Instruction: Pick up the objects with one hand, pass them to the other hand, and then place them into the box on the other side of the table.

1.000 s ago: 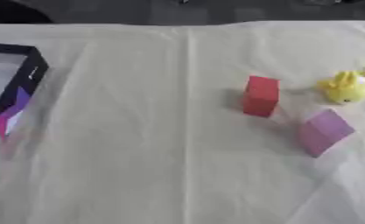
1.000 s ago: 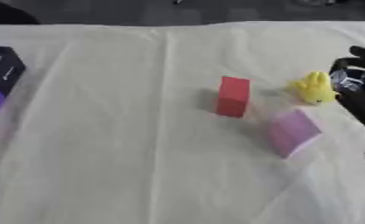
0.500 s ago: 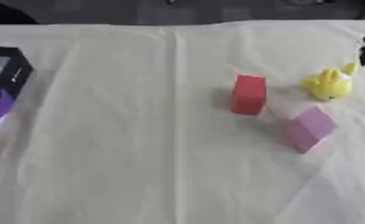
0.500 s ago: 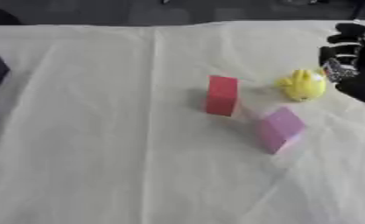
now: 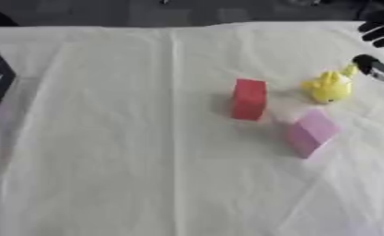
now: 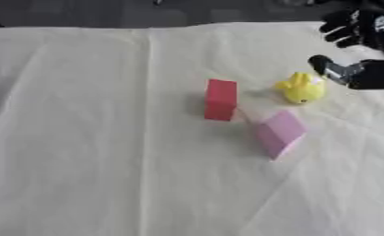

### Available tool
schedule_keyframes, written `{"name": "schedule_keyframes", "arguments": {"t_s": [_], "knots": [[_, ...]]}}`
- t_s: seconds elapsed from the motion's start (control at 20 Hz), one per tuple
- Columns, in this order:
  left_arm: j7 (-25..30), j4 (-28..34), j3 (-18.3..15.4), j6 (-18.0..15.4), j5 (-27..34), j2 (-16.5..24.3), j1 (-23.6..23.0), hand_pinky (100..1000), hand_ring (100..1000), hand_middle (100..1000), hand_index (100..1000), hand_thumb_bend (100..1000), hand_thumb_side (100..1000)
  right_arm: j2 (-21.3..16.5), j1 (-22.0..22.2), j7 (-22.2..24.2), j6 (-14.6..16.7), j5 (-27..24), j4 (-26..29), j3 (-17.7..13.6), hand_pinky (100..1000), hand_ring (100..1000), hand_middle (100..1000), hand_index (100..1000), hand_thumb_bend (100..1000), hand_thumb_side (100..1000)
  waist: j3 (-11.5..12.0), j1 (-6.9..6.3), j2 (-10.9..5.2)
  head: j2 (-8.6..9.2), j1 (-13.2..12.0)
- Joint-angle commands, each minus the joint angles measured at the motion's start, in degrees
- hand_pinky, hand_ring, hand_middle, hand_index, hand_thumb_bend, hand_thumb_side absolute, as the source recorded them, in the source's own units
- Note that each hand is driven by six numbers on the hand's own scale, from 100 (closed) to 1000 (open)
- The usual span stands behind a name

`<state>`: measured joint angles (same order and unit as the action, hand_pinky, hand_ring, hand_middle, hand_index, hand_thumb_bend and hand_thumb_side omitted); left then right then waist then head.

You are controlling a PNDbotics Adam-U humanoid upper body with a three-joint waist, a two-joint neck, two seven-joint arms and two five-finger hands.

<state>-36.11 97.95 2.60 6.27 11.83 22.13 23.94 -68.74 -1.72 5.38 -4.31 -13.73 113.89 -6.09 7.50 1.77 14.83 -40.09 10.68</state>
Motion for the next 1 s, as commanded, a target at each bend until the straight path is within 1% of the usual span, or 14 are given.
{"name": "schedule_keyframes", "arguments": {"t_s": [0.05, 0.15, 0.3, 0.55, 0.6, 0.7, 0.8, 1.0], "knots": [[0.04, 0.76, -0.49, -0.05, -0.09, 1.56, 0.42, 684, 723, 774, 753, 170, 811, -5.46, -1.19, 5.73, 0.74, 1.93, 0.7, 0.97, 892, 872, 844, 915, 443, 337, 0.1, 0.8, -1.23, 0.78, 0.34], [0.06, 0.73, -0.45, -0.05, -0.07, 1.58, 0.42, 685, 723, 774, 753, 169, 813, -7.02, -2.09, 10.29, 1.8, 3.7, 0.7, 2.09, 913, 888, 856, 917, 496, 314, 0.22, 0.91, -1.16, 0.67, 0.47], [0.21, 0.71, -0.28, -0.01, -0.06, 1.64, 0.48, 685, 723, 774, 753, 169, 814, -8.1, -3.58, 16.32, 3.59, 6.54, 0.7, 3.53, 929, 894, 866, 917, 542, 259, 0.42, 1.09, -1.12, 0.43, 0.86], [0.17, 0.75, -0.32, -0.08, -0.01, 1.45, 0.75, 685, 723, 774, 752, 169, 814, -8.5, -5.09, 24.39, 6.71, 10.05, 0.7, 5.94, 948, 906, 870, 925, 540, 202, 0.88, 1.17, -1.04, 0.01, 1.13], [0.23, 0.73, -0.25, -0.06, 0.0, 1.42, 0.76, 685, 723, 771, 752, 167, 815, -8.47, -5.51, 25.64, 7.22, 10.51, 0.7, 6.33, 953, 906, 867, 914, 530, 184, 0.95, 1.16, -1.03, -0.06, 1.23], [0.27, 0.7, -0.22, 0.03, -0.04, 1.35, 0.8, 684, 718, 760, 747, 161, 817, -8.29, -6.44, 27.64, 8.14, 11.59, 0.7, 6.93, 965, 907, 861, 900, 491, 116, 1.07, 1.13, -0.97, -0.14, 1.38], [0.15, 0.65, -0.25, 0.2, -0.04, 1.28, 0.84, 685, 718, 760, 747, 165, 816, -8.09, -7.14, 28.93, 8.99, 12.66, 0.7, 7.21, 972, 907, 862, 903, 473, 100, 1.18, 1.07, -0.88, -0.3, 1.43], [0.12, 0.73, -0.13, 0.34, 0.09, 1.16, 0.96, 685, 719, 760, 746, 165, 817, -7.59, -8.0, 30.12, 9.72, 14.89, 0.7, 7.54, 975, 906, 864, 910, 479, 100, 1.49, 0.99, -0.63, -0.5, 1.95]]}}
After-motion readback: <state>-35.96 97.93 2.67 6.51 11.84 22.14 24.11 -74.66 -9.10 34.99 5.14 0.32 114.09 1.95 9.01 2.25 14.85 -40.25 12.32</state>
